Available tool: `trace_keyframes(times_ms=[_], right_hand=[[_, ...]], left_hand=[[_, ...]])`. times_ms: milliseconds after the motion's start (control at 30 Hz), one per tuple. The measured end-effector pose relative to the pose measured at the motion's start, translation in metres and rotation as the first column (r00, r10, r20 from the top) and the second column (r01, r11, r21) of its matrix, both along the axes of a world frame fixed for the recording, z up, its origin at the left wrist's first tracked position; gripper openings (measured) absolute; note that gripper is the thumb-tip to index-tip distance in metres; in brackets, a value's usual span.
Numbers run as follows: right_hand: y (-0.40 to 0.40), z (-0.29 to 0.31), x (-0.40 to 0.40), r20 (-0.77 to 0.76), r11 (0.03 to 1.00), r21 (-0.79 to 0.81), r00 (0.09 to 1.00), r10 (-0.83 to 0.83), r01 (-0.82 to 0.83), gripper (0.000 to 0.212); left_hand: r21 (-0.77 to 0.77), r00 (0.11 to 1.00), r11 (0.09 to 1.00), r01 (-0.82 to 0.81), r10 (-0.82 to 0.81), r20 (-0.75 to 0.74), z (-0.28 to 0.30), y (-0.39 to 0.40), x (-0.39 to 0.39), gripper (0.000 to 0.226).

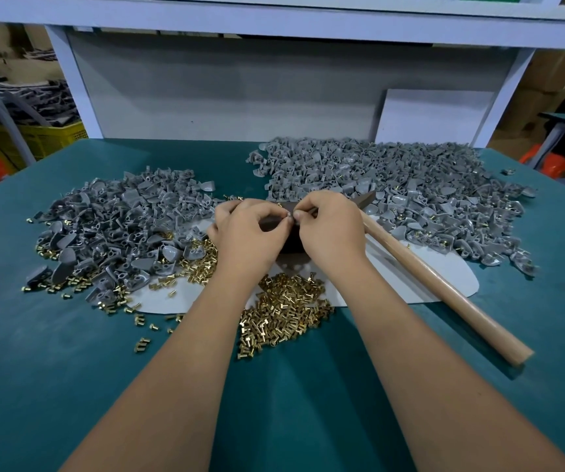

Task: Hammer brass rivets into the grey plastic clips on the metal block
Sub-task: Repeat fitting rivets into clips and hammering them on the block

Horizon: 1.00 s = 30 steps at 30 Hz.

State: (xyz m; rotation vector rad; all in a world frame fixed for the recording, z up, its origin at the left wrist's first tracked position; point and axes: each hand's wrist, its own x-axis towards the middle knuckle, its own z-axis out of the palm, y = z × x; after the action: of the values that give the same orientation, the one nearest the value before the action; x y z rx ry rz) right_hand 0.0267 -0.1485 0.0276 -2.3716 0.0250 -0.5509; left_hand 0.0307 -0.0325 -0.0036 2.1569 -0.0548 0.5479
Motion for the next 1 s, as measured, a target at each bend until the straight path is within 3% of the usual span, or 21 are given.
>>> trace_keyframes(times_ms=[367,533,767,1000], right_hand=[[-0.004,-0.004,0.003,-0.048,0.977,0.205,0.996,0.073,-0.062,0.021],[-0.008,-0.007,0.001,0.005,0.979,0.17,0.994,0.113,-0.113,0.013],[-0.012,-0.004,0.003,-0.036,0.938,0.31,0.984,0.174,-0.155,0.028],[-0.011,-0.006,0.004,0.0,0.956,0.24,0.985,0.171,-0.166,0.016]], left_hand=[[-0.034,0.999,0.999,-0.013,0.011,-0.039,-0.003,0.001,0.0,0.005],[-0.032,0.999,0.999,0.002,-0.004,-0.049,-0.001,0.001,-0.002,0.005],[-0.05,0.998,0.999,0.016,-0.018,-0.058,0.003,0.0,-0.005,0.014],[-0.065,0.998,0.997,0.03,-0.034,-0.053,0.003,0.001,-0.006,0.012]])
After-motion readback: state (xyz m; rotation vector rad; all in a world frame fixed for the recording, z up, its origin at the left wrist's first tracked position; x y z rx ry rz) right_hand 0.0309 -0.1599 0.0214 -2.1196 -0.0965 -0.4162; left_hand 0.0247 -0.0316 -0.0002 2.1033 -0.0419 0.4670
